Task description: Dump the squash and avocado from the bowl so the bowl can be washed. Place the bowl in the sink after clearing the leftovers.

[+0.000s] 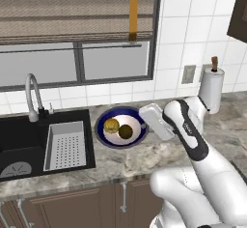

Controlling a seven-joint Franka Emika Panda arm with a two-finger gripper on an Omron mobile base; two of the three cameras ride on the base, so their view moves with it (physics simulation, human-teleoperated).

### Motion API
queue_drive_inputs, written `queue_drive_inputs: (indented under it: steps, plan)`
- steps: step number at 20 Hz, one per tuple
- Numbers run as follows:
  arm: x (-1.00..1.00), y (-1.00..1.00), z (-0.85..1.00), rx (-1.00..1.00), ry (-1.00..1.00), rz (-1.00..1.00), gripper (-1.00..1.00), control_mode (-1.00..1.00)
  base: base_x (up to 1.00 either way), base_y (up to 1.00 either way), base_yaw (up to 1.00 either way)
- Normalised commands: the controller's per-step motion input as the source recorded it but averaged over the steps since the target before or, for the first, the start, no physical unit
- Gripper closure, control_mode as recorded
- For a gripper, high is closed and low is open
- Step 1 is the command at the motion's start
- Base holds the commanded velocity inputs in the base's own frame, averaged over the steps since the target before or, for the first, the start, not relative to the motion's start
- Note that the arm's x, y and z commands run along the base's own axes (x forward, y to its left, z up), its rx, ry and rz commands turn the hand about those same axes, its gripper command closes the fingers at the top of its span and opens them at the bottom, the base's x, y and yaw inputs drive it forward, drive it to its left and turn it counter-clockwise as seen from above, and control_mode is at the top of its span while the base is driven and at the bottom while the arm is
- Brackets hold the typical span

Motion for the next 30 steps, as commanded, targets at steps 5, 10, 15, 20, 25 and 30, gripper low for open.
queue_drive_inputs:
  steps: [5,10,15,20,25,30]
  plan:
    - [0.27,1.0,0.08,0.01,0.03,-0.01,1.0,-1.0,0.0,0.0,0.0]
    - [0.57,1.0,0.0,-0.05,0.12,-0.04,1.0,-1.0,0.0,0.0,0.0]
    - [0.7,0.93,0.02,-0.13,0.21,-0.02,1.0,-1.0,0.0,0.0,0.0]
    - [0.39,0.09,0.0,-0.08,0.15,-0.04,1.0,-1.0,0.0,0.0,0.0]
    - [0.12,0.0,-0.04,-0.14,0.0,0.01,1.0,-1.0,0.0,0.0,0.0]
    - [0.07,0.0,-0.02,-0.16,0.0,0.01,1.0,-1.0,0.0,0.0,0.0]
